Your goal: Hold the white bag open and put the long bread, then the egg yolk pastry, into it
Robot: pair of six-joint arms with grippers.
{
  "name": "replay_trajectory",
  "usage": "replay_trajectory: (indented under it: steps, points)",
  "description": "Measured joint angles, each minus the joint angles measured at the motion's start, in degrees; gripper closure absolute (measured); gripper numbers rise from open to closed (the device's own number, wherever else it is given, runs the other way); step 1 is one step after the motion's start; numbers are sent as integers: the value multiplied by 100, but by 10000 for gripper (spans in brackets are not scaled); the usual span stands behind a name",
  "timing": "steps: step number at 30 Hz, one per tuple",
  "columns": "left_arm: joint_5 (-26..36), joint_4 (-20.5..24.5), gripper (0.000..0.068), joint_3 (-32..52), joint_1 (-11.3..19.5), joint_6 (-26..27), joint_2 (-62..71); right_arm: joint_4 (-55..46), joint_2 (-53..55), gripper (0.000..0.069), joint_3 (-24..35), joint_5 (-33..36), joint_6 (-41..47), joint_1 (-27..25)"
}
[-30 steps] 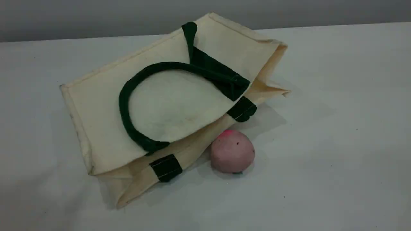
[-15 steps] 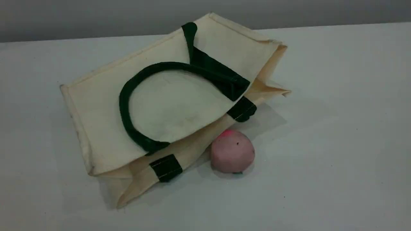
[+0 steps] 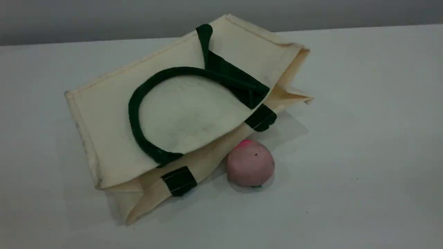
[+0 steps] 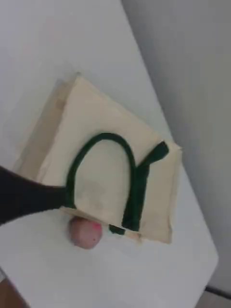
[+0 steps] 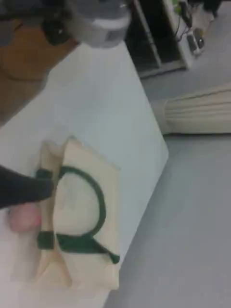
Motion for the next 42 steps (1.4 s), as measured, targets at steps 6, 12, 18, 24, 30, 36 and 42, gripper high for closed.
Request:
replay_trajectory:
  steps: [6, 12, 18, 24, 30, 36, 42]
  points:
    - [0, -11, 177, 485, 0, -282, -540, -187, -323, 176, 730, 166, -243, 0]
    - [0, -32, 177, 1026, 0, -378, -636, -187, -313, 176, 1023, 145, -363, 0]
    - [-17, -26, 177, 1192, 0, -378, -632, -187, -313, 176, 1023, 165, -400, 0]
    - [-12, 15, 177, 1212, 0, -378, -630, -282, -313, 176, 1023, 292, -455, 0]
    - [-12, 61, 177, 1212, 0, -378, -632, -388, -313, 176, 1018, 266, -455, 0]
    - [0, 231, 177, 1212, 0, -378, -632, -403, -313, 185, 1416, 29, -476, 0]
    - [0, 230, 177, 1212, 0, -378, -632, -383, -313, 227, 1901, -359, -477, 0]
